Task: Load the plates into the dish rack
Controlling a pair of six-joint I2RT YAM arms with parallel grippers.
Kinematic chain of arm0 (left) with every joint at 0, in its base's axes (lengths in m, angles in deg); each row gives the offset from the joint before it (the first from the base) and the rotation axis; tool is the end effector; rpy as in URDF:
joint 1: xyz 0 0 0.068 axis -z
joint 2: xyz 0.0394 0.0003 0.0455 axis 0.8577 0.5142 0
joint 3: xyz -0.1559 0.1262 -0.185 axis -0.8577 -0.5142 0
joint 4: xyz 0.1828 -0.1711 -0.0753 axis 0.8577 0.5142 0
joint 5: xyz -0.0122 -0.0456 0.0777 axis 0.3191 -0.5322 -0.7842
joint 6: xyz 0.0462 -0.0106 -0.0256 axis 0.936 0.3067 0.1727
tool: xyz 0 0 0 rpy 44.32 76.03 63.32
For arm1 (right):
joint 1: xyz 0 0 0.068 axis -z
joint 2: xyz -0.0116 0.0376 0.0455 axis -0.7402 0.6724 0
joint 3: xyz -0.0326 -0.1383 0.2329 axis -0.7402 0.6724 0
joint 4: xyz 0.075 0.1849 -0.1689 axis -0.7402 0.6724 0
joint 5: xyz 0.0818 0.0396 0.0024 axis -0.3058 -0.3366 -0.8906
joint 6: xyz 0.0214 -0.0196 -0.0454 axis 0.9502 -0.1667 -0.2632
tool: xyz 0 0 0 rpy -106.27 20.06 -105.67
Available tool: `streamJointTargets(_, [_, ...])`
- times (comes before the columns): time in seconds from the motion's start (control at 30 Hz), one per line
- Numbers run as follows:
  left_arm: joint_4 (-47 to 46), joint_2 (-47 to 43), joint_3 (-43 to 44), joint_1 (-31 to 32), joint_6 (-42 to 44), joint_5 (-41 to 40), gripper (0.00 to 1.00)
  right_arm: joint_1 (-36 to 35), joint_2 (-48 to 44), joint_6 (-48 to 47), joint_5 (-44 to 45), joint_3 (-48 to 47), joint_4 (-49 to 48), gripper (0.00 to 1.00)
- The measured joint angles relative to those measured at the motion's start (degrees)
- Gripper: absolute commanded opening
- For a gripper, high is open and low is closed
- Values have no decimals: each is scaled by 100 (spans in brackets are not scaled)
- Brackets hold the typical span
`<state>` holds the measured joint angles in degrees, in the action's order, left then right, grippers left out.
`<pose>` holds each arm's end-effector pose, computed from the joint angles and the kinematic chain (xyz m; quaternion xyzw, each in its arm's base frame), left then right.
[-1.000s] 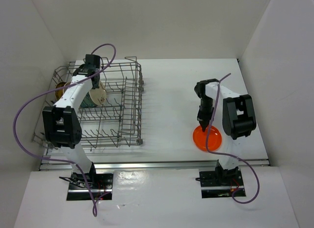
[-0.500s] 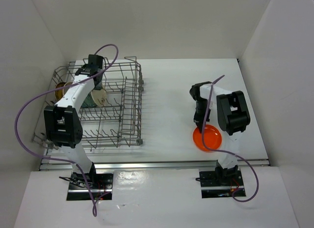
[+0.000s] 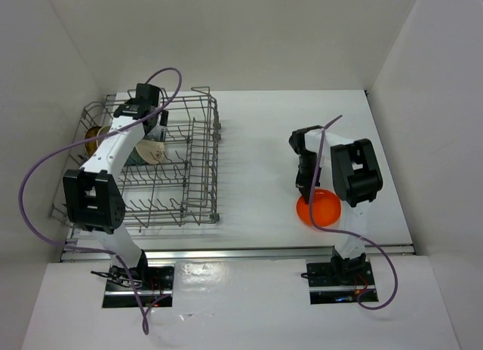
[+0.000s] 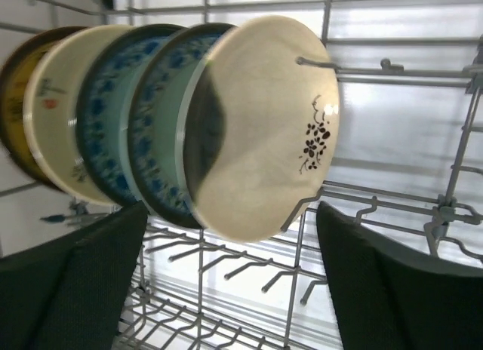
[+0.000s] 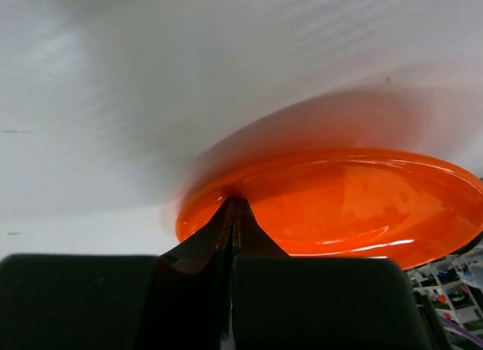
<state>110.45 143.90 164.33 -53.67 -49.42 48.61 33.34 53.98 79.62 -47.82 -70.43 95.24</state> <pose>0.3808 -0.0206 0.3043 -0.0470 0.9233 0.1843 0.3336 0.3235 0.0786 0.1369 -0.1521 -0.9770 0.1092 0.1022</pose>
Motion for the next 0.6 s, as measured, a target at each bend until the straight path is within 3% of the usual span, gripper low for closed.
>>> streamJointTargets(0.27, [96, -544, 343, 7, -144, -214, 100, -35, 739, -190, 138, -1394, 94, 0])
streamJointTargets(0.6, [44, -1032, 619, 7, -420, -203, 100, -15, 1818, -649, -173, -3633, -743, 0])
